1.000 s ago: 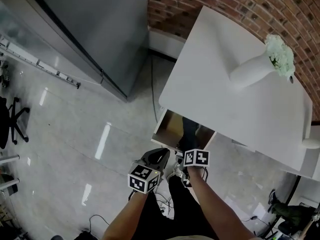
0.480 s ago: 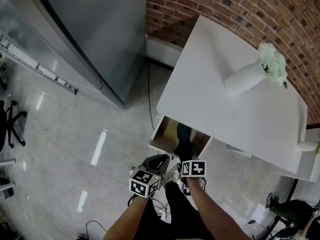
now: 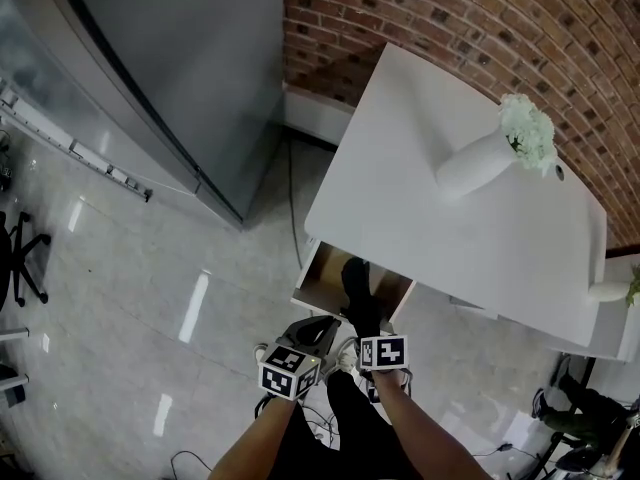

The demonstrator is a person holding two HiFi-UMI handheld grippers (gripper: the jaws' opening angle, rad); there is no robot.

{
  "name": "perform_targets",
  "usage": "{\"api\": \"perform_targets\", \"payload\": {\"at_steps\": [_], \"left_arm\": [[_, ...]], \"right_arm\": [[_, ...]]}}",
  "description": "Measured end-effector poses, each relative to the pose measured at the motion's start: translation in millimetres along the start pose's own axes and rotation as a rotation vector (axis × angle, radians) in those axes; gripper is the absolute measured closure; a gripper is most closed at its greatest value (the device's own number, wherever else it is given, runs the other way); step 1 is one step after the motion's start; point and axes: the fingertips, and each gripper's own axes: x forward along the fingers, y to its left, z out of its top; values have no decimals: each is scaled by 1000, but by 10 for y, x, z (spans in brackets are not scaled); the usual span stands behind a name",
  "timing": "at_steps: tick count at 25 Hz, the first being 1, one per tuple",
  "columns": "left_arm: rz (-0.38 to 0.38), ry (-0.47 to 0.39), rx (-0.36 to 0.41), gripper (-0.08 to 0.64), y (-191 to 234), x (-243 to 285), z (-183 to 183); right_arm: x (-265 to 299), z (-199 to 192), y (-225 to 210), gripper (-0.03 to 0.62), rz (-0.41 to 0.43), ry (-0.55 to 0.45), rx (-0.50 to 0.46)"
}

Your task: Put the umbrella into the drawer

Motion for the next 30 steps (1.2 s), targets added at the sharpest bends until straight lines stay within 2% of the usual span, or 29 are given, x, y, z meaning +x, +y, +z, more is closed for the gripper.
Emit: {"api": "perform_targets", "payload": {"at_steps": [2, 8, 12, 15, 19, 30], "left_arm": [[1, -2, 2, 535, -17, -4, 12], [13, -9, -9, 535, 11, -97, -15], [22, -9, -16, 535, 66, -126, -54], [24, -5, -23, 535, 76, -122, -90], [16, -3, -26, 535, 43, -88, -96], [9, -11, 15, 535, -184, -268, 218]], "right_arm": [[-6, 6, -35, 430, -32, -1, -48], [27, -10, 15, 433, -34, -32, -21], [20, 188, 75, 434, -35, -83, -62], [27, 263, 90, 433, -37, -81, -91], [-18, 228, 57, 431, -23, -57, -51], [-475, 216, -1, 431, -60, -114, -65]]}}
